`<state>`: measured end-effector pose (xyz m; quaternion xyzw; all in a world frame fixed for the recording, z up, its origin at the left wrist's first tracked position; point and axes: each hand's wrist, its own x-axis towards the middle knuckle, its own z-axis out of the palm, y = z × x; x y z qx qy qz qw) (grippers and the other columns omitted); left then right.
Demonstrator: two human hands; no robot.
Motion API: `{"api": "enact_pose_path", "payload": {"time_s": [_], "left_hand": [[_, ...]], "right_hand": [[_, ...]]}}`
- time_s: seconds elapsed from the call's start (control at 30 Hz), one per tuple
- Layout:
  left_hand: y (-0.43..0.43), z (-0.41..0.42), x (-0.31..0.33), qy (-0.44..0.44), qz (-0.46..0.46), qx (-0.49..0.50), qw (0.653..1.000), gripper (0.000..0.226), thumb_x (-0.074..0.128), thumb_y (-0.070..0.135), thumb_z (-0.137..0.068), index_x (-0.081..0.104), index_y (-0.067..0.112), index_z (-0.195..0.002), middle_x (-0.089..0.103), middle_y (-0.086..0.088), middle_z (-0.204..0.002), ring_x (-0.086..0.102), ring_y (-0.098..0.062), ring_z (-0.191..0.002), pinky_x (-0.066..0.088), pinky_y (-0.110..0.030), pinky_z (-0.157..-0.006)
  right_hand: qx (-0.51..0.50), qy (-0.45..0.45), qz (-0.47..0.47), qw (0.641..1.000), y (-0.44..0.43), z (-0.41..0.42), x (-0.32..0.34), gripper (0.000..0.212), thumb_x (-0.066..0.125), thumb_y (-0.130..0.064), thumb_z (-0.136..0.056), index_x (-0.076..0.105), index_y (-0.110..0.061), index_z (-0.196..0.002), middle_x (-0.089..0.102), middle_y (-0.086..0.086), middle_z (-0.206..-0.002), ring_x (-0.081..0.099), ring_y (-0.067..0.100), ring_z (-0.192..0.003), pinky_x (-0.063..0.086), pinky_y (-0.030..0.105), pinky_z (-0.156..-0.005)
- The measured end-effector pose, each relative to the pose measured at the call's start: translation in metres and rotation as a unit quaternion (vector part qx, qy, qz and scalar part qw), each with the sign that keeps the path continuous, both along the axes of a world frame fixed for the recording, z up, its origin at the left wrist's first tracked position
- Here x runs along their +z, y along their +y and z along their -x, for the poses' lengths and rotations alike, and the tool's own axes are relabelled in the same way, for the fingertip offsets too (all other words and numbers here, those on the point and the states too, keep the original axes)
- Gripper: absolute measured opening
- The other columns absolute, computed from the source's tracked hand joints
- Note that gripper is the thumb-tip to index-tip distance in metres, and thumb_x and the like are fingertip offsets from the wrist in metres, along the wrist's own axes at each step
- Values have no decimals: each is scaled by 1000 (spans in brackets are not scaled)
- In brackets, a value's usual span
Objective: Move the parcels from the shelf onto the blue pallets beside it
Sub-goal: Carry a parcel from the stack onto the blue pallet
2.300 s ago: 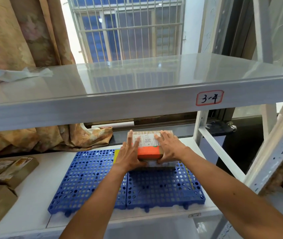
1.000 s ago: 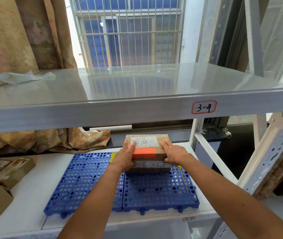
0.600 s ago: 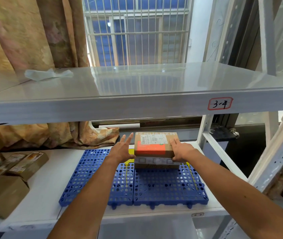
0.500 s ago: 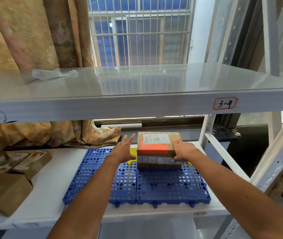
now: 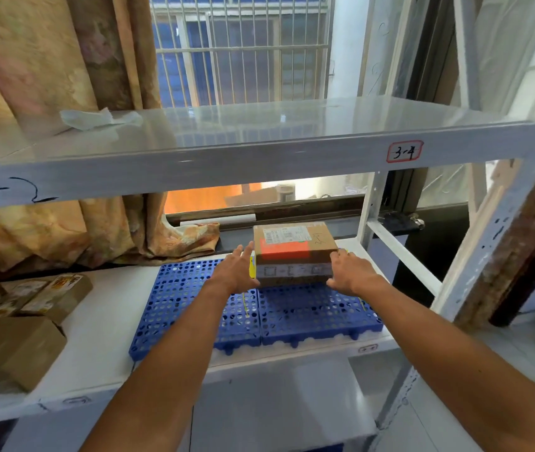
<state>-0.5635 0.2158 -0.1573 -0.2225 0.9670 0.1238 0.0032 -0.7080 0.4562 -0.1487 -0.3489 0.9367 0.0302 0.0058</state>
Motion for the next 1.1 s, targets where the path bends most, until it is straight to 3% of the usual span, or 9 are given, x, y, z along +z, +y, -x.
{"api": "enact_pose_path", "payload": {"time_s": [0.27,0.4,0.6,0.9,1.0,1.1], "left_hand": [[45,-32,39,-31,20,-3,999,126,84,46,-76,-5,22,-161,-3,-10,-168,7,-32,-154,22,-48,-122],[77,-56,46,-36,18,14,999,123,81,49,-79,-6,23,-161,-5,-7,-169,5,-29,-155,20,-48,-122],[123,-107,41,-51,37,29,998,112,73,52,-85,-4,23,-161,-3,-5,-169,2,-26,-155,16,-47,-124],[162,-198,66,-62,80,67,993,111,73,56,-84,3,21,-162,2,-7,-169,7,-28,-154,20,-48,-122],[168,-233,80,-54,86,83,991,112,77,55,-80,9,20,-162,5,-9,-168,11,-29,-154,22,-46,-122],[165,-271,92,-48,94,117,988,110,75,57,-80,12,17,-161,13,-9,-167,19,-28,-152,27,-42,-120]], "right_hand": [[31,-33,-28,999,44,-38,22,56,58,-46,-94,44,-11,-136,50,11,-135,54,28,-118,47,39,-89],[41,-31,-59,997,72,-62,32,43,55,-44,-96,56,-14,-127,61,9,-127,59,26,-110,48,35,-86],[57,-45,-70,995,117,-107,39,44,54,-47,-92,62,-15,-121,64,6,-122,61,26,-106,49,35,-85],[82,-50,-23,995,162,-167,39,53,55,-50,-90,52,-18,-132,56,8,-131,55,25,-114,48,38,-94],[106,-46,-16,993,157,-189,50,53,55,-49,-91,51,-17,-132,55,8,-130,55,24,-112,49,38,-93],[137,-28,-8,990,140,-212,62,61,56,-50,-93,44,-11,-138,49,11,-136,51,29,-122,46,40,-97]]}}
